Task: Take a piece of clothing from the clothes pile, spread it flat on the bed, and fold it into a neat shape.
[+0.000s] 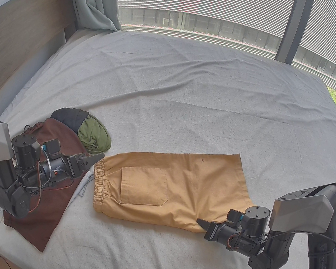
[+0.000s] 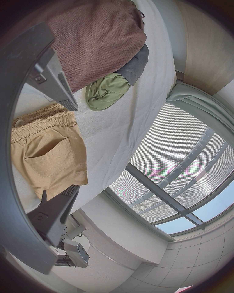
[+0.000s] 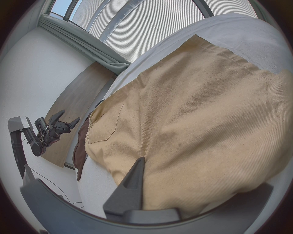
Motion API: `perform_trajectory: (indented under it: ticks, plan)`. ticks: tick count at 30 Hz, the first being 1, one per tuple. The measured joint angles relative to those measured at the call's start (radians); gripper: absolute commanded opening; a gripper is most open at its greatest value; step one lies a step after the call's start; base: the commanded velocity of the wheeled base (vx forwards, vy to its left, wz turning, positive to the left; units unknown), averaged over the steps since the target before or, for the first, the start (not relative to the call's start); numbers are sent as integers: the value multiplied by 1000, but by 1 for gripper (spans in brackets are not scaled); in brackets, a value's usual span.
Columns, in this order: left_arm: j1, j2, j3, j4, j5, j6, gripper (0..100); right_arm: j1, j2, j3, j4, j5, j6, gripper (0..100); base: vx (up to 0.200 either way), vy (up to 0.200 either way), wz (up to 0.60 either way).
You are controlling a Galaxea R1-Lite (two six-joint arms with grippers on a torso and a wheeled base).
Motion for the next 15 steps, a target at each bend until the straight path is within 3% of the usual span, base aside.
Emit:
perform_trajectory:
  ticks: [15]
  plan:
    - [0, -3, 3, 0, 0, 0, 100, 38, -41, 124, 0, -38, 0, 0, 0, 0, 0]
